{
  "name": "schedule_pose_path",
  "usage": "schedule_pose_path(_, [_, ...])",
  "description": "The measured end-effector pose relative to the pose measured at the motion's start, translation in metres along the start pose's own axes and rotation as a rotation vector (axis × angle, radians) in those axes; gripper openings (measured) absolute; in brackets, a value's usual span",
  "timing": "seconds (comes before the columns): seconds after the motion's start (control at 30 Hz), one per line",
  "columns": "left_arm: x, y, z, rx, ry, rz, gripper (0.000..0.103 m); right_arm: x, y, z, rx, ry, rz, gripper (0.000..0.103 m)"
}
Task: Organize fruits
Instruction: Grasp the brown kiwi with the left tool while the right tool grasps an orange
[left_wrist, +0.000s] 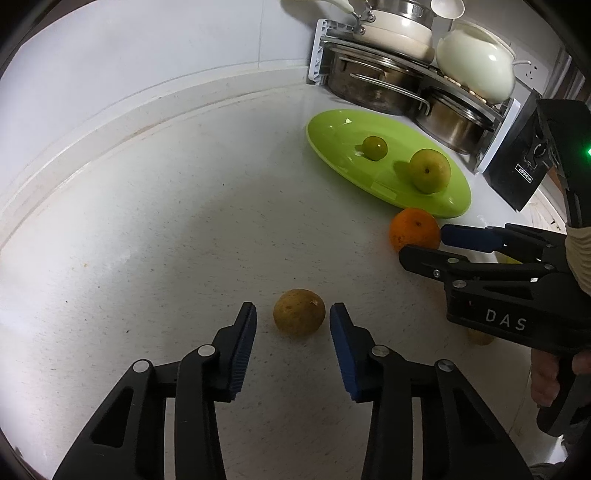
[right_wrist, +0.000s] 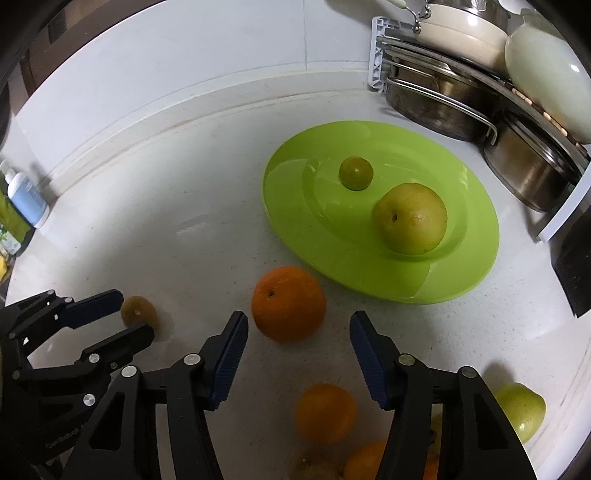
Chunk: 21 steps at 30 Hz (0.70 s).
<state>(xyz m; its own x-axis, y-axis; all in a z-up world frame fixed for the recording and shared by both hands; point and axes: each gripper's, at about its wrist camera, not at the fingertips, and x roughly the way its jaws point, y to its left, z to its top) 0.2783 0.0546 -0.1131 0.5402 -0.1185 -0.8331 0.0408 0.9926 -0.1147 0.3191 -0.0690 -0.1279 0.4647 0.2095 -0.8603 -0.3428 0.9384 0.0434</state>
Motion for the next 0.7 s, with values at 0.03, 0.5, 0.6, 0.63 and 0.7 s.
schedule_pose_path(0.03, [0.0006, -0.0002, -0.0001, 0.0, 0.001, -0.005, 0.039, 0.0012, 0.0002, 0.0003, -0.001, 0.003, -0.002, 0.057])
schedule_pose_path(0.5, [0.0047, -0.0031, 0.0015, -0.009, 0.005, -0.005, 0.03, 0.0043, 0.0027, 0.0009, -0.026, 0.006, 0.015, 0.043])
schedule_pose_path(0.6, [0.0042, -0.0021, 0.0027, -0.011, 0.004, -0.004, 0.03, 0.0042, 0.0059, -0.0002, -0.048, -0.001, -0.002, 0.043])
schedule_pose_path(0.63, [0.0034, -0.002, 0.0031, -0.013, 0.002, -0.004, 0.03, 0.0042, 0.0061, -0.0008, -0.05, -0.003, -0.004, 0.042])
schedule_pose_path(0.7, [0.0018, -0.0017, 0.0037, -0.003, 0.004, -0.006, 0.03, 0.0041, 0.0056, -0.0011, -0.048, -0.005, -0.004, 0.042])
